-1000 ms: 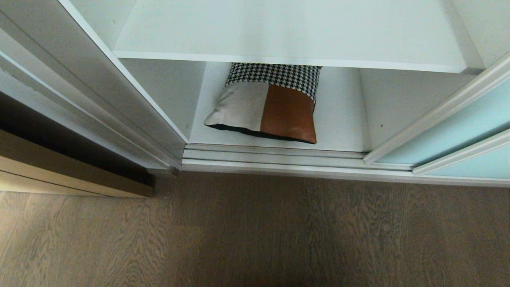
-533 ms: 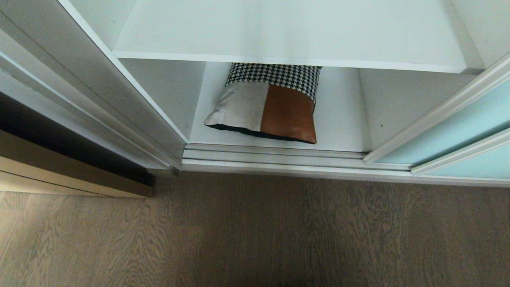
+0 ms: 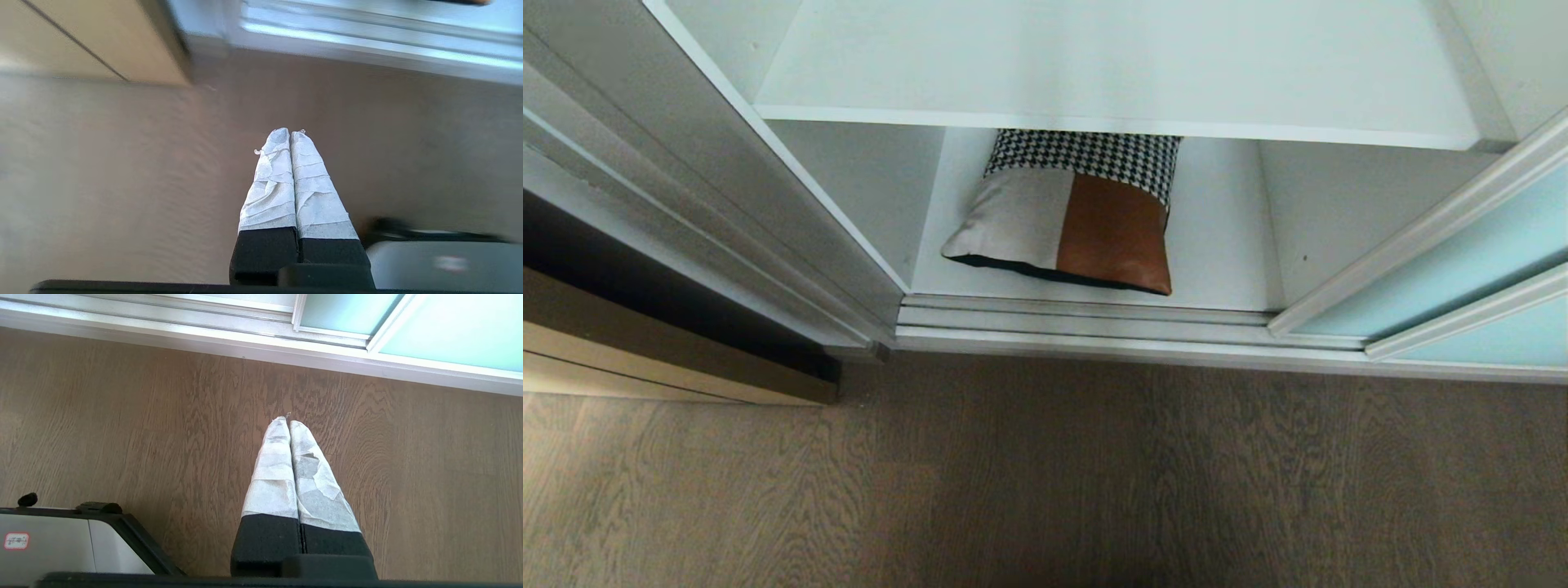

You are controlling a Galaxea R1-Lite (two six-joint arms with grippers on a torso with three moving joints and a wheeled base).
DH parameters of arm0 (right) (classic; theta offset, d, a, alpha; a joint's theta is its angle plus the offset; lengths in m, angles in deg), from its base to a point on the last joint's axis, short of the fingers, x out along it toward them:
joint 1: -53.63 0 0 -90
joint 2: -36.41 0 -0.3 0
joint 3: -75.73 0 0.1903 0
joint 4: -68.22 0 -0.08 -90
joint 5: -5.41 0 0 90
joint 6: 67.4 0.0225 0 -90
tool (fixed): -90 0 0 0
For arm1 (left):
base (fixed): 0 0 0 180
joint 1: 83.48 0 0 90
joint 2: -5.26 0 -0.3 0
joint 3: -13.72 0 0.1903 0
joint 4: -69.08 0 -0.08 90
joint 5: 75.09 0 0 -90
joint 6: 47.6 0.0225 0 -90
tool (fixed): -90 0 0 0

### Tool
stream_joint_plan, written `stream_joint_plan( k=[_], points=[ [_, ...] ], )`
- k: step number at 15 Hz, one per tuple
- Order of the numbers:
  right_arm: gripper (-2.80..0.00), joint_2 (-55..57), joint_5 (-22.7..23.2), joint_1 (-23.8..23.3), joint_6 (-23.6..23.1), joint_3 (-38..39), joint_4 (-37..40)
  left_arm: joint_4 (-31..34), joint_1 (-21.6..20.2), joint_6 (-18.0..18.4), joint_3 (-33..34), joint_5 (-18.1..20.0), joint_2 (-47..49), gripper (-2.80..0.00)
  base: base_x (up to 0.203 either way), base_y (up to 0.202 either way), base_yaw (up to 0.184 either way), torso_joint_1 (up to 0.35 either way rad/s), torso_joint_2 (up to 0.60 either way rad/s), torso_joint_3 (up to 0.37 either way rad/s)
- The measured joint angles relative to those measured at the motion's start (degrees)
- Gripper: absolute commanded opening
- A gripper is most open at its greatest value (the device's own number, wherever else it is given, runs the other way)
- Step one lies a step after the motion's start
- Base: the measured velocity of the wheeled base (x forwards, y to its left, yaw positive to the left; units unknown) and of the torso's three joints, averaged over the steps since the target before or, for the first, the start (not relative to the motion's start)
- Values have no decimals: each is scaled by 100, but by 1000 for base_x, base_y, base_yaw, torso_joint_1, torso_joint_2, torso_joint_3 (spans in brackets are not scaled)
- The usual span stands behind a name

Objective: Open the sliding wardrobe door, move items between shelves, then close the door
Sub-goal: Place the pillow on the higher shelf

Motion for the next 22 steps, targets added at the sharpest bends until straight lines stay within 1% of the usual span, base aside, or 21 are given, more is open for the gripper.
stream_joint_plan(
  k=[2,3,6,9,11,13,14,16,17,18,22],
  points=[
    [-280,0,1,2,-2,0,2,-150,0,-500,-456,216,995,-280,0,0,0,0,0,0],
    [-280,0,0,2,-2,0,2,-355,0,-753,-638,366,1597,-280,0,0,0,0,0,0],
    [-280,0,0,2,-2,0,2,-1241,0,-1306,-1060,748,3594,-280,0,0,0,0,0,0],
    [-280,0,-1,2,-2,0,0,-2448,43,-1619,-1473,929,5708,-280,0,0,0,0,0,0],
    [-280,0,-2,2,0,0,1,-3317,164,-1739,-1772,995,7089,-280,0,0,0,0,0,0],
    [-280,0,-2,2,-2,0,2,-4068,285,-1889,-2221,1041,8289,-280,0,0,0,0,0,0],
    [-280,0,0,2,-2,0,2,-4356,340,-1996,-2537,1059,8830,-280,0,0,0,0,0,0],
    [-280,0,0,2,-2,0,2,-4680,473,-2204,-3245,1080,9737,-280,0,0,0,0,0,0],
    [-280,0,0,2,-2,0,2,-4711,536,-2307,-3624,1083,10102,-228,0,0,0,0,0,0],
    [-280,0,-2,2,-2,0,2,-4708,584,-2409,-3998,1076,10404,0,0,0,0,0,0,0],
    [-280,0,1,2,-1,0,2,-4227,678,-2731,-5517,1067,11352,0,0,0,0,0,0,0]
  ],
)
